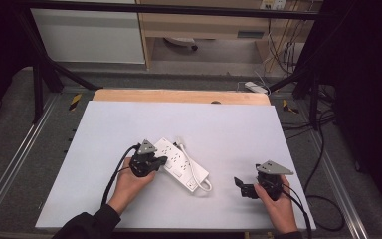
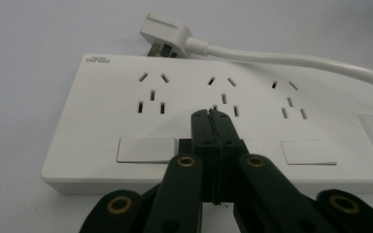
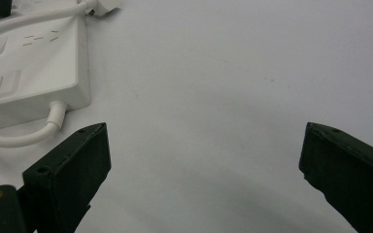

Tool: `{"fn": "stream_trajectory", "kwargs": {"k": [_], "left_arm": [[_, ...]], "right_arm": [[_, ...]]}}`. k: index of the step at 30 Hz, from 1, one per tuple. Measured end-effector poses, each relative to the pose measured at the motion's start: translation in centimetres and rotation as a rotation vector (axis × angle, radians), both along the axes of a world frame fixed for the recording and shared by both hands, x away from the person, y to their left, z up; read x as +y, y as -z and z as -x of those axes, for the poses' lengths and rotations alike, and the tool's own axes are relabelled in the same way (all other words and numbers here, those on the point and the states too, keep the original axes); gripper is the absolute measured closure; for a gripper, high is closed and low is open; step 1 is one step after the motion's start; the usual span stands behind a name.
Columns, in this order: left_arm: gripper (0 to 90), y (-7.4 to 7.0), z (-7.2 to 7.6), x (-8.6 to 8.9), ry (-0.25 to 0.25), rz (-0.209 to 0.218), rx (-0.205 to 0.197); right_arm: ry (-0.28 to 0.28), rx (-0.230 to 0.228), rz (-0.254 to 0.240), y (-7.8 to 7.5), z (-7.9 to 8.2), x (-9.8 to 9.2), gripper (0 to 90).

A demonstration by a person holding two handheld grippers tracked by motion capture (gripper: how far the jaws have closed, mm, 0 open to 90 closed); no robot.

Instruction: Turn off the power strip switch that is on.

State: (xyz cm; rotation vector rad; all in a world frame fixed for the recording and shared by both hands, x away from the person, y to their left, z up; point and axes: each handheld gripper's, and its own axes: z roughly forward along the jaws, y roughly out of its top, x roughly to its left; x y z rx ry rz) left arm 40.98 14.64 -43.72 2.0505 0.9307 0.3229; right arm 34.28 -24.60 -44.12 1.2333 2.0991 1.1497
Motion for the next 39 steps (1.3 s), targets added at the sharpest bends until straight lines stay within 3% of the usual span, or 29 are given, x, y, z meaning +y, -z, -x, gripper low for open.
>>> {"fn": "stream_trajectory", "kwargs": {"k": [21, 35, 39], "left_arm": [[90.0, -0.3, 0.4, -0.6, 0.011, 0.003, -0.032], [90.0, -1.9, 0.3, 0.3, -0.006, 0.033, -0.071], [81.7, -2.5, 0.2, 0.8, -0.033, 0.039, -0.093]], "right_arm": [[0.0, -0.004, 0.001, 0.0, 0.0, 0.0, 5.0], [-0.002, -0.004, 0.002, 0.0, 0.0, 0.0, 5.0], [-0.002, -0.003, 0.001, 0.0, 0.0, 0.0, 5.0]]}}
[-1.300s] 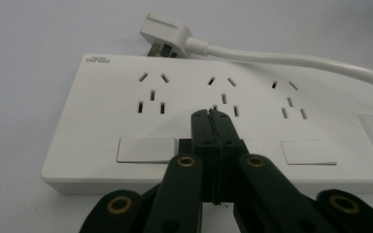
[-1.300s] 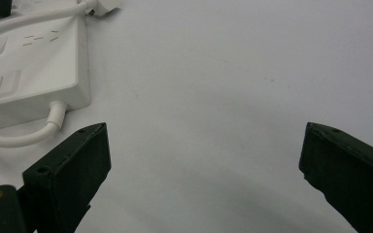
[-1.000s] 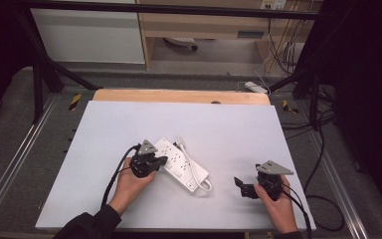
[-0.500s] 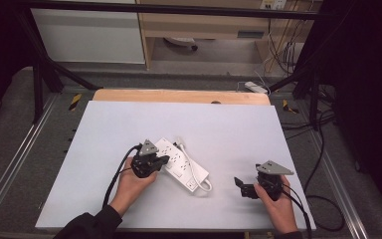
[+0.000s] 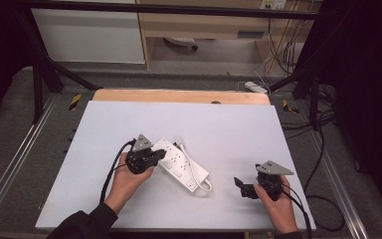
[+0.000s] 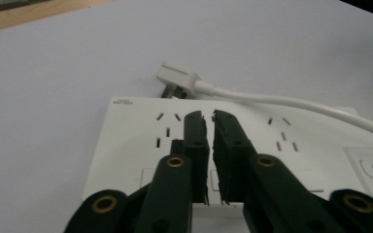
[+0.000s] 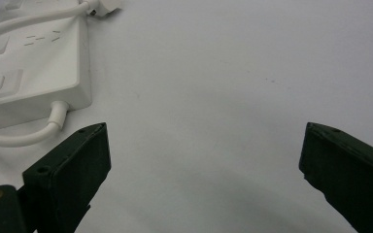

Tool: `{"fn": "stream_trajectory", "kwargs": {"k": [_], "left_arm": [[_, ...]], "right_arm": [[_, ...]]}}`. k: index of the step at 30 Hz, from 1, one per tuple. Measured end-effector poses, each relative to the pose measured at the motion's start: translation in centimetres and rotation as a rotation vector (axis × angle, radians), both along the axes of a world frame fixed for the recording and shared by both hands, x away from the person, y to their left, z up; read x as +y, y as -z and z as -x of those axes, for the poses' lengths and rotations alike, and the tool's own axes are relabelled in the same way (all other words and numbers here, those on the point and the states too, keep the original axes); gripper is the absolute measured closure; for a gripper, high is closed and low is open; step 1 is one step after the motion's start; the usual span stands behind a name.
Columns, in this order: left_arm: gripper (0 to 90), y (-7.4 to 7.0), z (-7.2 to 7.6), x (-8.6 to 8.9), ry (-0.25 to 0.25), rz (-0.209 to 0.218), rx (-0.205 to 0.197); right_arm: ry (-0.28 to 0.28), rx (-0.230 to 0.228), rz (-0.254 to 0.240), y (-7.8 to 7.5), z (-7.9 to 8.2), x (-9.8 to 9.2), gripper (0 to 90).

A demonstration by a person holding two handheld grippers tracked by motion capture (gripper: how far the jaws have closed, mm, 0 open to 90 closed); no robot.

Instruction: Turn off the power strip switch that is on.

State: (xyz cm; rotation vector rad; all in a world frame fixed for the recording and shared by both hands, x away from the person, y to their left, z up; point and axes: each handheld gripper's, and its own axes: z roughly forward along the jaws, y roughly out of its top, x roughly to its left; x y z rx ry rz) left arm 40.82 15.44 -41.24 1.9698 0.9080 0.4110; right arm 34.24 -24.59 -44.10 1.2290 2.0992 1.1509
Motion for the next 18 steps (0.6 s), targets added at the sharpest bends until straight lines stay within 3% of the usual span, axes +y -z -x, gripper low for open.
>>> {"fn": "stream_trajectory", "kwargs": {"k": [6, 12, 18], "left_arm": [[61.8, -0.9, -0.3, 0.9, -0.04, 0.007, -0.004], [44.1, -1.7, -0.7, 1.7, -0.033, 0.02, 0.041], [24.4, -2.5, -0.6, 2.3, -0.074, 0.016, 0.049]], "right_arm": [[0.0, -0.005, 0.0, -0.1, 0.0, -0.1, 4.9], [-0.002, -0.006, 0.001, -0.1, 0.0, -0.1, 4.9], [-0.003, -0.006, 0.001, -0.1, 0.0, -0.1, 4.9]]}}
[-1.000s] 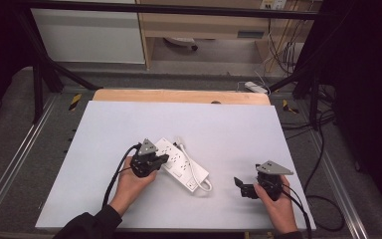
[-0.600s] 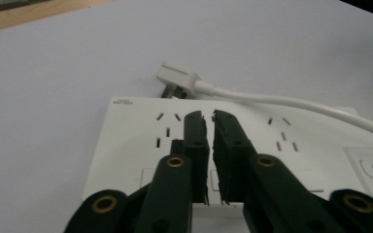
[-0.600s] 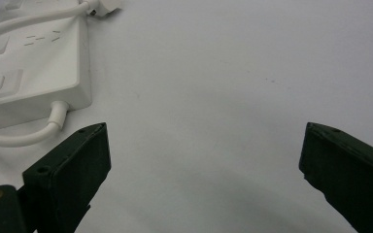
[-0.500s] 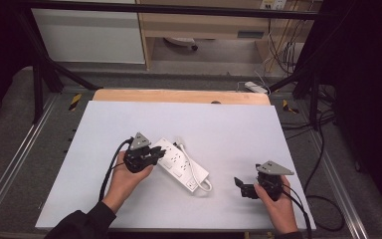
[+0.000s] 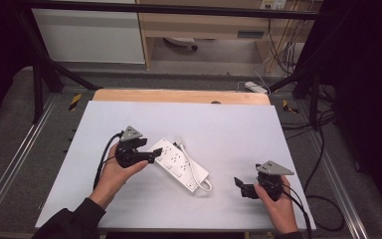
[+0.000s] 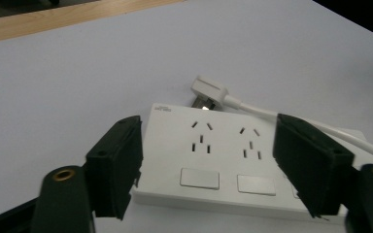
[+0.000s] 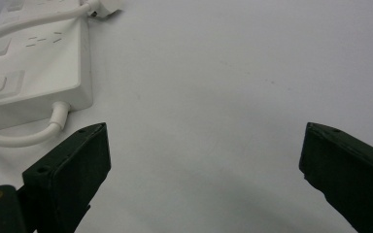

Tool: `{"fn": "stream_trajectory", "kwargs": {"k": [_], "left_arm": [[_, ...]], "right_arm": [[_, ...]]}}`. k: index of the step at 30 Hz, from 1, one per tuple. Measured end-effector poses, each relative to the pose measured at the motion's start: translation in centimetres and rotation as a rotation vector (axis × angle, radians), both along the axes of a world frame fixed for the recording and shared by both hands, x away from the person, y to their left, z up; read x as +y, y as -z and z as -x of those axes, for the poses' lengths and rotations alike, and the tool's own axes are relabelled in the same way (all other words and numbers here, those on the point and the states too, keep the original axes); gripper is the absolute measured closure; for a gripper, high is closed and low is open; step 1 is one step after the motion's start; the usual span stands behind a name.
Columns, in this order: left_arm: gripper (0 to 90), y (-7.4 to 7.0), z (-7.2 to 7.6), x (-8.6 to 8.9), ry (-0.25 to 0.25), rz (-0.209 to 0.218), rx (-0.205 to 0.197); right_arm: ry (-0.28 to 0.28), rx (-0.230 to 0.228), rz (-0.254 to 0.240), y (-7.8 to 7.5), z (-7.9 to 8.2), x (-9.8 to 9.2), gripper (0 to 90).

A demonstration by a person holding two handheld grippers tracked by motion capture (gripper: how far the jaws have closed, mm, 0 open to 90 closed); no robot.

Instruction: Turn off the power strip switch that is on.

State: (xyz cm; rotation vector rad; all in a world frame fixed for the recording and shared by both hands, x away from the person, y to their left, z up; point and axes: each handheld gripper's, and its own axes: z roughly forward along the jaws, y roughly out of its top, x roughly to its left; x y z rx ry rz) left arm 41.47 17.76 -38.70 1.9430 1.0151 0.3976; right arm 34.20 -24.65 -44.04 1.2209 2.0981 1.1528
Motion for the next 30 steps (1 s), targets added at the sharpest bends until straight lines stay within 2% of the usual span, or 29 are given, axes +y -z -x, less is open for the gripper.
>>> {"fn": "stream_trajectory", "kwargs": {"k": [3, 10, 20, 30], "left_arm": [[18.7, -0.2, 0.1, 0.3, -0.01, -0.006, 0.002], [12.1, -0.7, 0.5, 1.2, -0.003, 0.029, -0.004], [11.2, -1.9, 1.4, 2.8, -0.014, 0.061, -0.031], [7.3, -2.6, 2.1, 4.6, -0.031, 0.079, -0.037]], "right_arm": [[0.0, 0.0, 0.0, 0.0, 0.0, 0.0, 4.9], [0.0, -0.003, 0.002, 0.0, 0.0, 0.0, 4.9], [-0.001, -0.003, 0.003, 0.0, 0.0, 0.0, 4.9], [0.001, 0.0, 0.001, 0.0, 0.0, 0.0, 4.9]]}}
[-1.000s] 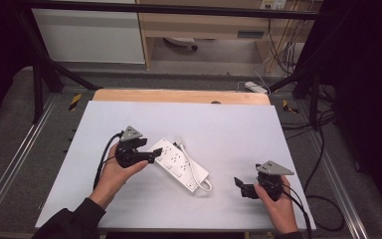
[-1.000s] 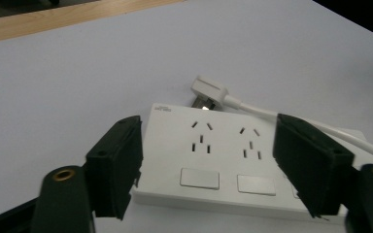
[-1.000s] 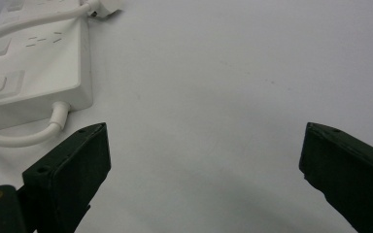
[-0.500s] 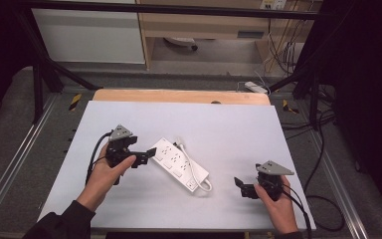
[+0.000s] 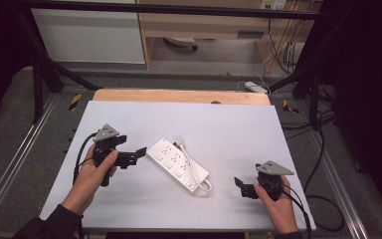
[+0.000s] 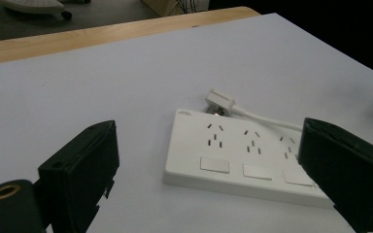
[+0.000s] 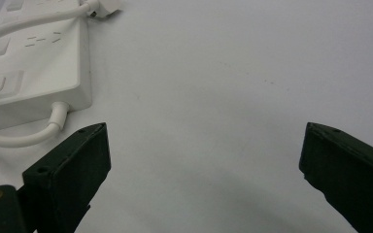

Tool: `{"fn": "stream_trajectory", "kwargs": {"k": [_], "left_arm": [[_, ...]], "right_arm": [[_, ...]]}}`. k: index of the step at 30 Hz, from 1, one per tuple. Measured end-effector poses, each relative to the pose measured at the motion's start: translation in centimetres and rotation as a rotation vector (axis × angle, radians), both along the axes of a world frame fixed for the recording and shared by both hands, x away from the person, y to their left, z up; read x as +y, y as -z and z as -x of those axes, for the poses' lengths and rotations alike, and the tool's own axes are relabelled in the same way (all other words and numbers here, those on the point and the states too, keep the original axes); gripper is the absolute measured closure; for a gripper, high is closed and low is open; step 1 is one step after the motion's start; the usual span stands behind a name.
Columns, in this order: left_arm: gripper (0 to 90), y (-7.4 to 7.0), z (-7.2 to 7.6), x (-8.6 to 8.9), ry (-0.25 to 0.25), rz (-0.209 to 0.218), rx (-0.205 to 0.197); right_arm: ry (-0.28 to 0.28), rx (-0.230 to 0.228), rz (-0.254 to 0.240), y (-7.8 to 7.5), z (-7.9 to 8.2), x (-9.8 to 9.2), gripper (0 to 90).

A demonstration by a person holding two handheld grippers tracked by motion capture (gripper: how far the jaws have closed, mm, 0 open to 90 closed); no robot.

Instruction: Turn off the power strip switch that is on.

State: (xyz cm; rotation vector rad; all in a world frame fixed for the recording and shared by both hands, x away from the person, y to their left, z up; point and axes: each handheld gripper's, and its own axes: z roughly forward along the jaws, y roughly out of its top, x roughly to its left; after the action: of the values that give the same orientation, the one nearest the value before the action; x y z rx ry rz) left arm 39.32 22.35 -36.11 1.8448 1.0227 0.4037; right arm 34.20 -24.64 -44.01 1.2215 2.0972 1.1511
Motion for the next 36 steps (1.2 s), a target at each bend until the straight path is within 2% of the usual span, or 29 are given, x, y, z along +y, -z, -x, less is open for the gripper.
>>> {"fn": "stream_trajectory", "kwargs": {"k": [12, 22, 30, 36], "left_arm": [[7.0, -0.8, 1.8, 1.5, 0.009, 0.017, -0.039], [6.9, -0.9, 3.3, 2.8, 0.002, 0.025, -0.045], [7.3, 0.1, 4.7, 4.3, -0.026, 0.041, -0.05], [9.0, 1.9, 6.0, 5.5, -0.073, 0.06, -0.04]], "right_arm": [[-0.002, -0.001, 0.003, 0.0, 0.0, 0.0, 4.9], [-0.002, -0.001, 0.003, 0.0, 0.0, 0.1, 4.9], [-0.001, -0.002, 0.003, 0.1, 0.0, 0.1, 4.9], [-0.001, -0.005, 0.006, 0.1, -0.1, 0.1, 4.9]]}}
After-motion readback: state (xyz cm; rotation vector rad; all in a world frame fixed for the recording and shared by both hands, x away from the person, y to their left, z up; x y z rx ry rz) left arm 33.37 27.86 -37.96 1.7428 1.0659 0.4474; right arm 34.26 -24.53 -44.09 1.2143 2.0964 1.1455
